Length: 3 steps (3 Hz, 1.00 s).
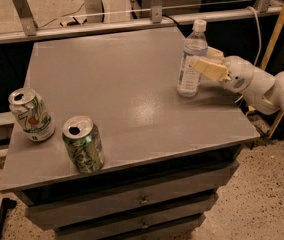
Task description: Place blue plastic bottle upright
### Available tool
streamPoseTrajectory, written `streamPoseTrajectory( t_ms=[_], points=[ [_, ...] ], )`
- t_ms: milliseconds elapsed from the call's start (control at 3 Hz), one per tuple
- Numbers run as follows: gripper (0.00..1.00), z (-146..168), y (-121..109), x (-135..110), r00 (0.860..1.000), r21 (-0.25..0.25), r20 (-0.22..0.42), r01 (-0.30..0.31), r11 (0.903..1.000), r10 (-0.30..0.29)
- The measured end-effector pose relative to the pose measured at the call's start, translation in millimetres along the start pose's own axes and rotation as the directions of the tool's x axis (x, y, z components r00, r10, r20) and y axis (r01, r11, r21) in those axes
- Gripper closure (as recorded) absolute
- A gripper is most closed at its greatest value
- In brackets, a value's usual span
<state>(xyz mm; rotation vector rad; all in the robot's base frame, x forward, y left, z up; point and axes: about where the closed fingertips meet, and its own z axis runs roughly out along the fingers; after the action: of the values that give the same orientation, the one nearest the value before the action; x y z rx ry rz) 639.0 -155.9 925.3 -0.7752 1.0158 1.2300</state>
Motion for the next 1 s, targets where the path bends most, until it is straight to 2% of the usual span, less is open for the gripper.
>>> streamPoseTrajectory(
  t_ms=[333, 667, 1000],
  points=[
    [0.22, -6, -3, -1, 1.000, 0.006, 0.002, 0.014, 0.9999, -0.014],
    [0.01, -9, -1, -7, 0.999, -0.001, -0.024, 0.029, 0.9996, -0.029],
    [0.00, -13, 3, -13, 0.997, -0.008, -0.060, 0.037, 0.9993, -0.038]
  ],
)
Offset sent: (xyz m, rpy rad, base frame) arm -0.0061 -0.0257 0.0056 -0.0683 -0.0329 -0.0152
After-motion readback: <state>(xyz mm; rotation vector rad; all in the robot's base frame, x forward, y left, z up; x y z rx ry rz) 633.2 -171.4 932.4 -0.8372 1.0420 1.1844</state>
